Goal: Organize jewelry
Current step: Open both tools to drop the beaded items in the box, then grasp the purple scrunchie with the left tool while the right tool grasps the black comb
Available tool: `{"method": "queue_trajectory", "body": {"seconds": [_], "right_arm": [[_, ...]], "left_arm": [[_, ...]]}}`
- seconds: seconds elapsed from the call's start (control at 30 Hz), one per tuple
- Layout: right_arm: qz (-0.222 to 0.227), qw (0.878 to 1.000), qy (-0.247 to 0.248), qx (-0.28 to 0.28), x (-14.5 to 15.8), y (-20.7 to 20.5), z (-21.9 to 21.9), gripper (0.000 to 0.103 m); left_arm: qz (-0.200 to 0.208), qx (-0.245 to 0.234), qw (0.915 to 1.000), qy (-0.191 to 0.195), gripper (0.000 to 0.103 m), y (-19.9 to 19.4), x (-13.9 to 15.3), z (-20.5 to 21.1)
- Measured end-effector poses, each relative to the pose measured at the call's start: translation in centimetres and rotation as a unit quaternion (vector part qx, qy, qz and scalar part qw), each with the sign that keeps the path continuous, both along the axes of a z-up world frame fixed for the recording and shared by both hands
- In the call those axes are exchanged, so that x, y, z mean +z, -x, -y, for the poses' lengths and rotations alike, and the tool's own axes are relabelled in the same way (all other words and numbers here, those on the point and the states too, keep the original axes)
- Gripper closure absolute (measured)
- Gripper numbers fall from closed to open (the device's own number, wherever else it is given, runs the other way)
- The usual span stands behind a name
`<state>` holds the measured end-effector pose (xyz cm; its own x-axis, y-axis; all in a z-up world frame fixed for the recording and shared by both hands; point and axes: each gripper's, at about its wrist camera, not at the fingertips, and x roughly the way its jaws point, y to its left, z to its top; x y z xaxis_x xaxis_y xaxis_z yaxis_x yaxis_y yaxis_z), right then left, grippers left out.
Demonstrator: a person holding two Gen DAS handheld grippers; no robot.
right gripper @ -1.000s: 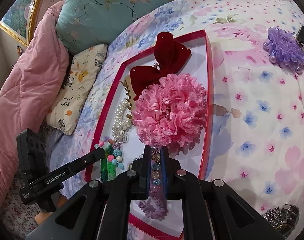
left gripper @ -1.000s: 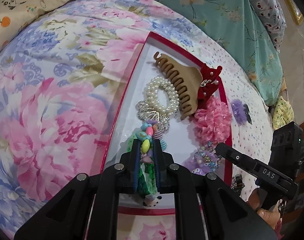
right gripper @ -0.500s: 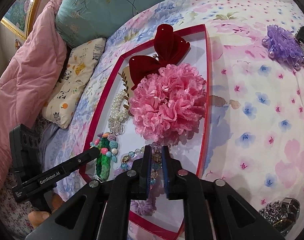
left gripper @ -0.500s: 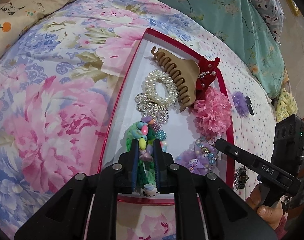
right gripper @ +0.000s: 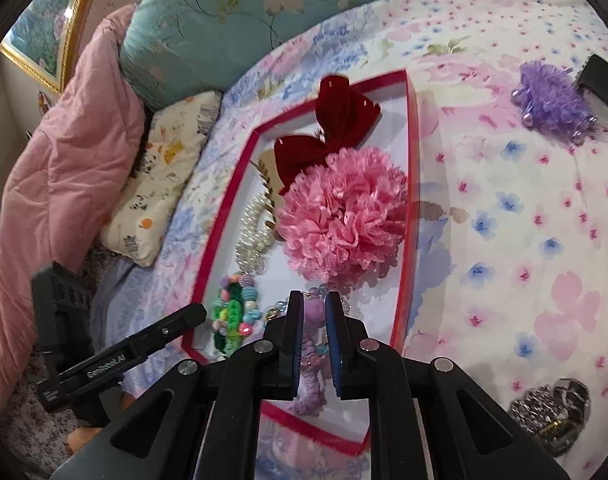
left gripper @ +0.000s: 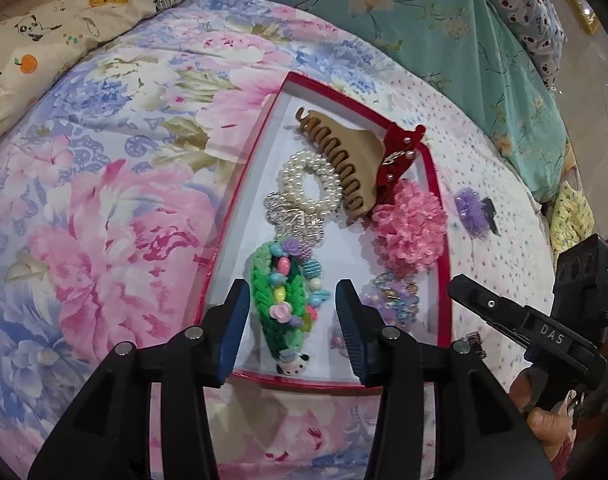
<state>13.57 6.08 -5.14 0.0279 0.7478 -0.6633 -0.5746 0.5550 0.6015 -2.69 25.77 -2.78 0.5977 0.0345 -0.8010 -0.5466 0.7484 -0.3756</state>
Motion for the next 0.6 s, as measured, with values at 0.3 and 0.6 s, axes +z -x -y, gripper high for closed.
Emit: {"method": "queue_trajectory", "body": {"seconds": [0.3,0.6], "right_arm": [[0.0,0.997,-0.02,-0.069,1.4,-2.4,6.3,0.078],[-0.015,0.99,-0.017,-0.141,0.4,-5.7,12.4,0.071]], "left_arm": [[0.019,-0.024,0.9995,-0.001,0.052,-1.5,1.8,2.8],[0.022,-0.065,0.9976,0.004,0.052,-4.8,2.4,6.5]]}}
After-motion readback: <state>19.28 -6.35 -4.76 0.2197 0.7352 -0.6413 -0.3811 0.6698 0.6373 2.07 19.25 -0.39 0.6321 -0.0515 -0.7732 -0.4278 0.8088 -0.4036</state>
